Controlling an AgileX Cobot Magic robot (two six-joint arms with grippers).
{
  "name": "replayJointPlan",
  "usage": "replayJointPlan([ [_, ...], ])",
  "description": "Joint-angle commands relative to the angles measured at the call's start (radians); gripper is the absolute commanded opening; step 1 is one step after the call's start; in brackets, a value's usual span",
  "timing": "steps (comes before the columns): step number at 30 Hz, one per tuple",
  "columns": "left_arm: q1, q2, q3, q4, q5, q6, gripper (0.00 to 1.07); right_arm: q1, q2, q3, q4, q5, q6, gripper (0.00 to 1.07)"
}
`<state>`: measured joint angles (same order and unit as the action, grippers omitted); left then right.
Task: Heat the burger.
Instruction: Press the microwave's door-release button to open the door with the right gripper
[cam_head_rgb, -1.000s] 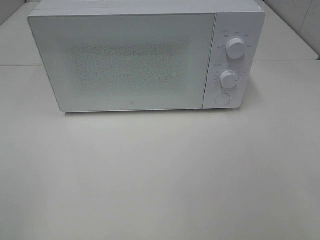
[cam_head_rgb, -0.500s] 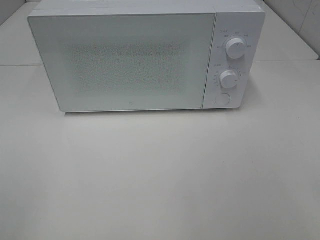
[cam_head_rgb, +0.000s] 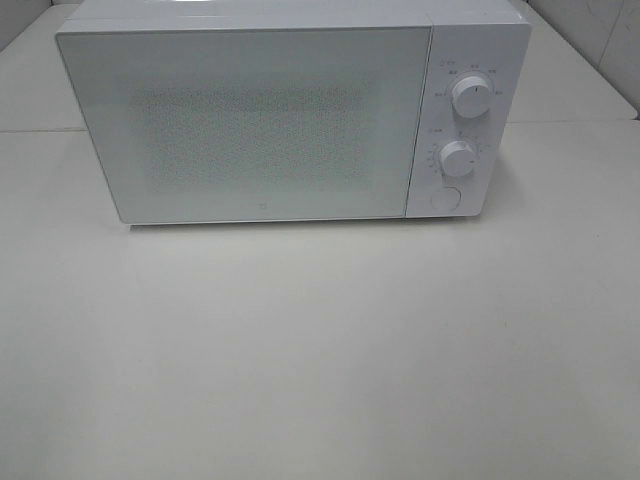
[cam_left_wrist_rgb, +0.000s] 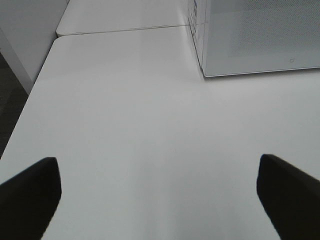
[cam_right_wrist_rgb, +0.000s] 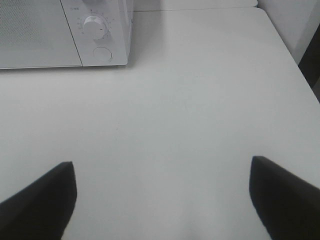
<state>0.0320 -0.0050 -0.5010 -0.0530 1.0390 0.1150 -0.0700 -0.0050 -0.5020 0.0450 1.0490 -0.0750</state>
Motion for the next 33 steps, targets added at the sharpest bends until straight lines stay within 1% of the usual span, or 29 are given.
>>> replayJointPlan([
  [1,0.003,-0.019,0.005,-0.009,-0.007,-0.007,1.00,-0.006,-0.020,0.001,0.002,0.006,-0.004,0.91],
  [18,0.003,-0.019,0.005,-0.009,-0.007,-0.007,1.00,-0.006,-0.012,-0.002,-0.009,0.002,-0.003,0.91],
  [22,0.003,-0.019,0.005,-0.009,-0.007,-0.007,1.00,-0.006,-0.012,-0.016,-0.009,-0.020,-0.010,0.91],
  [28,0.003,-0.019,0.005,-0.009,-0.007,-0.007,1.00,-0.006,0.054,-0.027,-0.018,-0.180,-0.014,0.91],
  [29,0.003,-0.019,0.005,-0.009,-0.007,-0.007,1.00,-0.006,0.109,-0.027,-0.031,-0.269,-0.034,0.91],
  [30,0.003,-0.019,0.005,-0.009,-0.007,-0.007,1.00,-0.006,0.109,-0.027,-0.031,-0.269,-0.034,0.91],
  [31,0.003,-0.019,0.005,-0.009,-0.007,-0.007,1.00,-0.006,0.141,-0.026,-0.033,-0.310,-0.048,0.91],
  [32,0.003,-0.019,0.005,-0.009,-0.007,-0.007,1.00,-0.006,0.212,-0.011,-0.045,-0.438,-0.090,0.91],
  [33,0.003,-0.019,0.005,-0.009,-0.007,-0.007,1.00,-0.006,0.212,-0.011,-0.045,-0.438,-0.090,0.91],
])
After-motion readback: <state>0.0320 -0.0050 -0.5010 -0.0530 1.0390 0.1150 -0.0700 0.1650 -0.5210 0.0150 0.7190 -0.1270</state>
